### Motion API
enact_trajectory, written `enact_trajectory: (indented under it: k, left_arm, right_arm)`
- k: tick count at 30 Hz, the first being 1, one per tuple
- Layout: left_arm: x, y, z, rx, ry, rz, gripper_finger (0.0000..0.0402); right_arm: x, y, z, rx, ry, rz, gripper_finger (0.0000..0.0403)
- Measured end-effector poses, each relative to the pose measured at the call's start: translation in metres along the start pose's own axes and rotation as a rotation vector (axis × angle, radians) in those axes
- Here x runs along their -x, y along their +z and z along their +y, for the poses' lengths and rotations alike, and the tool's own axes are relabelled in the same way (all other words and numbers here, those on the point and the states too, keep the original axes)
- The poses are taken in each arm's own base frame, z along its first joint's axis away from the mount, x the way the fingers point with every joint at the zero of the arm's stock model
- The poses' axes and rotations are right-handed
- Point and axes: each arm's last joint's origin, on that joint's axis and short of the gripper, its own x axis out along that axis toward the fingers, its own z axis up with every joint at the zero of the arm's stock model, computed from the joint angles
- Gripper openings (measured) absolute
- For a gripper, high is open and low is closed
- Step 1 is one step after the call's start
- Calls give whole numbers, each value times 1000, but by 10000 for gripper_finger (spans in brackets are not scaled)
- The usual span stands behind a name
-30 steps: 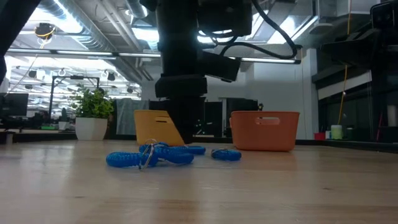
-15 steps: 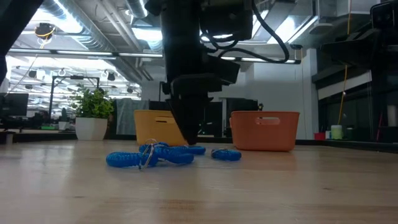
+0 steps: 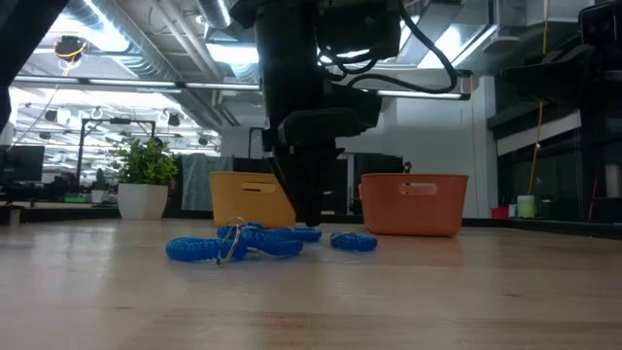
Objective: Sort spring keychains
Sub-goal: Put the blue spring keychain into the yellow bin
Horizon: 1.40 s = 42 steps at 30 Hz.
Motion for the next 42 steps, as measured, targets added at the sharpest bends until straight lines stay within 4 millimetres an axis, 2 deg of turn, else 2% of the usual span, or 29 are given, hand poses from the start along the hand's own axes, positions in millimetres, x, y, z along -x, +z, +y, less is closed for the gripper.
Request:
enact_trajectory:
  k: [9, 16, 20, 27, 31, 36, 42]
  left_arm:
    - [-21, -1, 2, -18, 9, 61, 143]
    - [-26, -1, 2, -65, 12, 71, 140]
    - [-27, -1, 2, -73, -4, 81, 112]
    - [-28, -2, 1, -74, -23, 89, 25]
    - [-27, -3, 0, -78, -19, 89, 14]
    - [-12, -5, 0, -90, 0, 66, 17]
    - [37, -1, 5, -58, 40, -92, 14]
  right_arm:
    - [0, 0, 0, 0, 0, 0, 16]
    - [0, 0, 0, 0, 0, 0, 16]
    - [0, 0, 0, 0, 0, 0, 16]
    - [0, 0, 0, 0, 0, 0, 16]
    - [0, 0, 0, 0, 0, 0, 16]
    - [0, 0, 0, 0, 0, 0, 16]
    - [0, 0, 0, 0, 0, 0, 16]
